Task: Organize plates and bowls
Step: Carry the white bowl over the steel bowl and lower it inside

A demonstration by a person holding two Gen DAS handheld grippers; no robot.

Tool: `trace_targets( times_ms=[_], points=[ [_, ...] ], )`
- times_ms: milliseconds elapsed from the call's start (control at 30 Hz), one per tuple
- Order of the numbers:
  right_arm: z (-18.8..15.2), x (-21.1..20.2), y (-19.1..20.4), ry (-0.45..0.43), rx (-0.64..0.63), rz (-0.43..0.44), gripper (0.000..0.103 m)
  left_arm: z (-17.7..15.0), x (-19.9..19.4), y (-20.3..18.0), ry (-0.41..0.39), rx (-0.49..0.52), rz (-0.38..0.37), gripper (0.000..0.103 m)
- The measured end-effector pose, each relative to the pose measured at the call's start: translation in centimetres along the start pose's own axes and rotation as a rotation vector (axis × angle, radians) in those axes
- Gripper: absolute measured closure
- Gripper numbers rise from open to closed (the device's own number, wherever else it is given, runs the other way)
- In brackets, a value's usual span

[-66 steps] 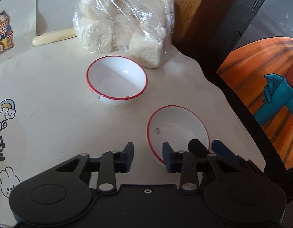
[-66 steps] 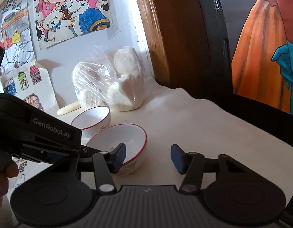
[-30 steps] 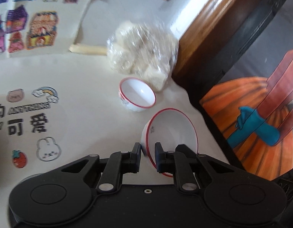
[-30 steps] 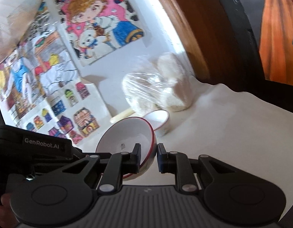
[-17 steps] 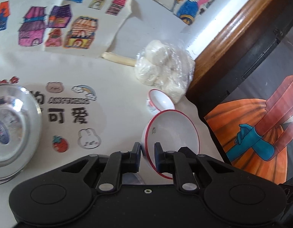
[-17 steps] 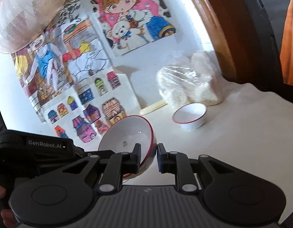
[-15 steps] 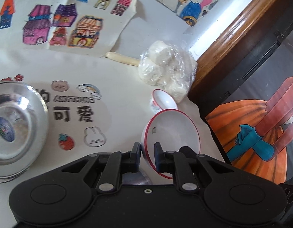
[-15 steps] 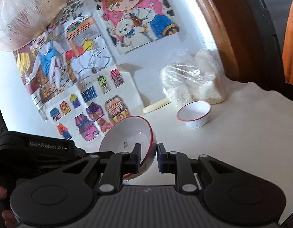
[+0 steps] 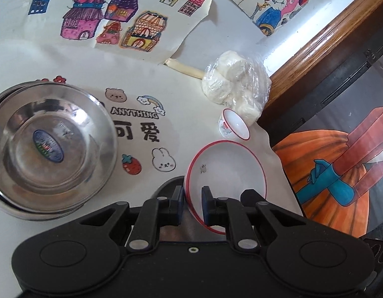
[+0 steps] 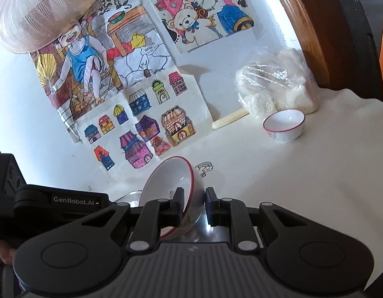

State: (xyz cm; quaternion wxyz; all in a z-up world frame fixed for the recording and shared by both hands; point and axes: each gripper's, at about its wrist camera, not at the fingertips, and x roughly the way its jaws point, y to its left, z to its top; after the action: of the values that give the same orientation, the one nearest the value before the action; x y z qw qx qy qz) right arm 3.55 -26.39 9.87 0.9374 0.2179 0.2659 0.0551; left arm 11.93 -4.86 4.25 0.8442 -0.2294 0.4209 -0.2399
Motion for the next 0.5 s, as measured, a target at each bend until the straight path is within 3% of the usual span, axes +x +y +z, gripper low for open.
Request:
trace_targets(
  times_ms=[500],
  points=[
    [-3.2, -1.3, 0.0, 0.08, 0.099, -0.031, 0.083, -1.3, 0.0, 1.8, 0.048, -0.036, -0.037, 0.088]
  ],
)
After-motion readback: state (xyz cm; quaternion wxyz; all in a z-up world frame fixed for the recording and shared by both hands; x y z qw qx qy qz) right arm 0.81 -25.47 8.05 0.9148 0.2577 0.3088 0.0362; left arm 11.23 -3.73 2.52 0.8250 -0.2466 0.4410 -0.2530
